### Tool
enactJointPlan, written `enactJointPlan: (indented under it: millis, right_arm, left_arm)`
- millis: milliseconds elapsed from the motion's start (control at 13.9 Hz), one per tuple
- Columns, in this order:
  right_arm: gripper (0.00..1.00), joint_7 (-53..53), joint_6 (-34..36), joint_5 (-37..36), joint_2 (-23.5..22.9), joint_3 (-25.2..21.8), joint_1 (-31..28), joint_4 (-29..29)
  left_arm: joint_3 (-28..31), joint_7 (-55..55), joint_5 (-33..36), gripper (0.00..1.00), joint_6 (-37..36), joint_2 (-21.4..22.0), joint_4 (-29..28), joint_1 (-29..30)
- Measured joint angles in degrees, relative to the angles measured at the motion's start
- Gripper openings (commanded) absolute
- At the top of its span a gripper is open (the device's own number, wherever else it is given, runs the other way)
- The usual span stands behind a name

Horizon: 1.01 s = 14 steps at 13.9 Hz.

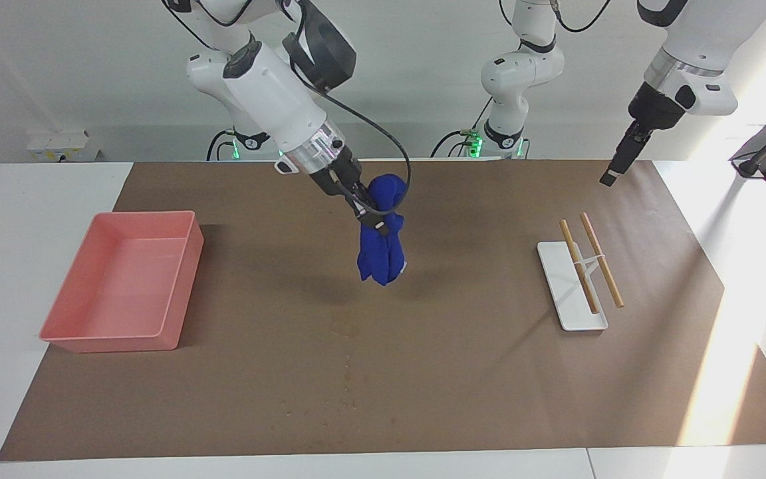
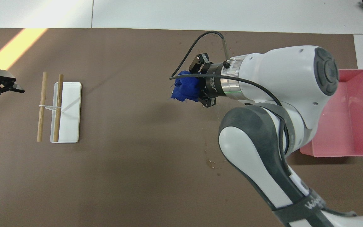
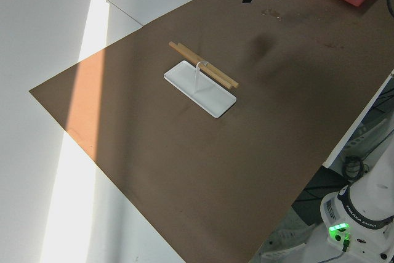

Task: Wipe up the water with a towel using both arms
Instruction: 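Lower the towel onto the water spill with the right gripper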

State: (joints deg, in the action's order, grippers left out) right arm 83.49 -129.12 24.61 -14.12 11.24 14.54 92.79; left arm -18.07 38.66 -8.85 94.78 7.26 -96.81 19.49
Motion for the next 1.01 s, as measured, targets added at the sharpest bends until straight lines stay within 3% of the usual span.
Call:
enactJointPlan:
  millis: [288,504,1007]
  right_arm:
    - [0.0,-11.7,-1.7,-2.4,-7.4,-0.1,-2.5,-3.8]
    - [0.0,-17.9,-3.8,-2.4,-9.7,-0.1,-5.5,-4.5]
    - [0.0,-24.2,-9.7,-2.4,-14.0,0.1,-6.4,-4.4]
  left_arm:
    - [6.1,-16.9,4.7,1.0,-0.3,0.2,-1.7,-3.3]
    - [13.6,-18.0,5.6,1.0,-1.4,1.5,-5.2,-11.6]
    - [19.2,-23.2,5.8,1.0,-0.8,2.4,-6.6,-16.1]
